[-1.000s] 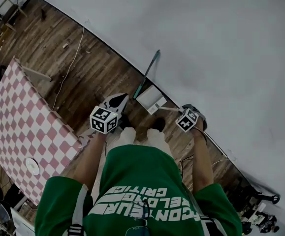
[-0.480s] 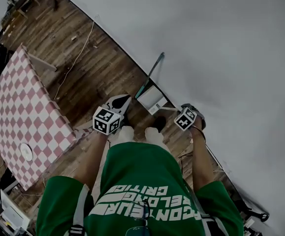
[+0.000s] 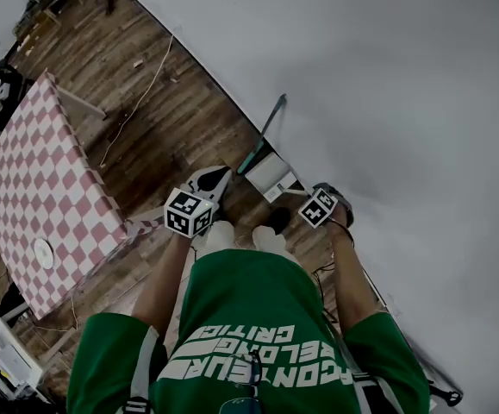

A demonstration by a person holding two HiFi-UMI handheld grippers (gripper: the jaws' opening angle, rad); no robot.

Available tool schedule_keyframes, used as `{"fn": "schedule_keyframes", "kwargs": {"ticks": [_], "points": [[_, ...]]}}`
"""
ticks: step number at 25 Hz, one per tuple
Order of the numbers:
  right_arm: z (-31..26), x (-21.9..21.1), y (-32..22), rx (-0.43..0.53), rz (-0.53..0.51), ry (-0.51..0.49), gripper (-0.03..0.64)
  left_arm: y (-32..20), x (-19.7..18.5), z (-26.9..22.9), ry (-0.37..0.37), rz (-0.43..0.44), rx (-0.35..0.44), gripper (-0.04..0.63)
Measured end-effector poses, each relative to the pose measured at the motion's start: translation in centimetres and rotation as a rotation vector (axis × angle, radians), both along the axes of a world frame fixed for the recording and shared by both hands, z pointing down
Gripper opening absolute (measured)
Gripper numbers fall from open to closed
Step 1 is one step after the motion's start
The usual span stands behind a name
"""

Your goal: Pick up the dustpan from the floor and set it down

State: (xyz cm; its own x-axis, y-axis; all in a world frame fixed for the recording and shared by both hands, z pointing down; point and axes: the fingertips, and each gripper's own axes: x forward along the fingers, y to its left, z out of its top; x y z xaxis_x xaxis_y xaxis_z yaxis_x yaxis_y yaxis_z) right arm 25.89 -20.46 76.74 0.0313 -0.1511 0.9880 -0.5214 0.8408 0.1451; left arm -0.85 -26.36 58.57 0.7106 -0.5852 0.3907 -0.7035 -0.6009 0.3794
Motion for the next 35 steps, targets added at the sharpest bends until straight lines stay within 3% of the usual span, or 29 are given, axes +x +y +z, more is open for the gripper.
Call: {"fn": "schedule_keyframes", "kwargs": {"ticks": [35], "points": [[6.9,0.7,-3.9,-0.042,-0.011,0.064,0.117,1.5,-1.6,0.9,-0.034,-0.102,-0.03,0.003]]}}
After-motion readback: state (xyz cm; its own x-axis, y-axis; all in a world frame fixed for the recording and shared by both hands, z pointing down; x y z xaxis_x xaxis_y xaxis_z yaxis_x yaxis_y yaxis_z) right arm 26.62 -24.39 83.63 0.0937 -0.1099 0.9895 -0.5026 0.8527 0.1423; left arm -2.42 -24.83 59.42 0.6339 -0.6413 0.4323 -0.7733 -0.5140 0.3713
